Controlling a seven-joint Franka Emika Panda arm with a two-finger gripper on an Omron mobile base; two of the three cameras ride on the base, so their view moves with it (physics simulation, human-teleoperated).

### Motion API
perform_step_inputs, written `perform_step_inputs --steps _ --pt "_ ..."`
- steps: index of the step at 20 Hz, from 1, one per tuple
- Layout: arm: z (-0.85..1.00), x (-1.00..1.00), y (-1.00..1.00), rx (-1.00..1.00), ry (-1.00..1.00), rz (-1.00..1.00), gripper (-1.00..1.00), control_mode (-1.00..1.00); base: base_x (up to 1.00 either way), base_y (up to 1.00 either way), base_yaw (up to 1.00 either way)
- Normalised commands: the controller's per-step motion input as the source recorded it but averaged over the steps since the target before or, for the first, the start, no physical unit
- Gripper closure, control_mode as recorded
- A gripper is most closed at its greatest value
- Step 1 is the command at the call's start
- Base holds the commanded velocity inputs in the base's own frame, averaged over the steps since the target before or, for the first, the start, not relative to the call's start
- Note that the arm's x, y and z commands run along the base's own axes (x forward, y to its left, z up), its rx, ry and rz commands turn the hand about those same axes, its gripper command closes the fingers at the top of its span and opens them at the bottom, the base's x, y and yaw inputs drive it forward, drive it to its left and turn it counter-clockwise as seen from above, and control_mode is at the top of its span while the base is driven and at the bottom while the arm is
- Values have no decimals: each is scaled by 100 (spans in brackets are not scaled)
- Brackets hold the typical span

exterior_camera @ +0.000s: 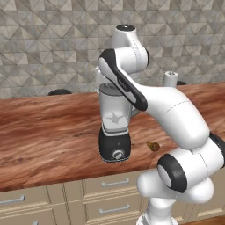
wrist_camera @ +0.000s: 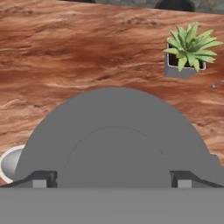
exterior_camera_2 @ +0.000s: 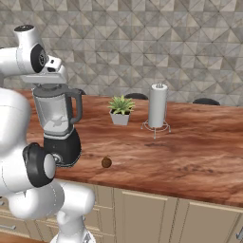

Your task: Open the blender lid, put the pear in the blender, close the lid, and start the blender.

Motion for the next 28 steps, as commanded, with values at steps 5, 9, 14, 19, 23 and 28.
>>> perform_step_inputs --steps 5,9,14,19,23,28 --pt "-18 0 6 0 0 3 100 -100 0 0 0" --pt "6 -1 0 0 0 3 100 -100 0 0 0" --pt "80 -21 -5 0 -13 1 100 -100 0 0 0" --pt "100 -50 -46 0 -27 0 100 -100 0 0 0" --pt "93 -60 -94 1 -19 0 100 -100 0 0 0" --pt "17 -34 -100 5 0 -6 100 -100 0 0 0"
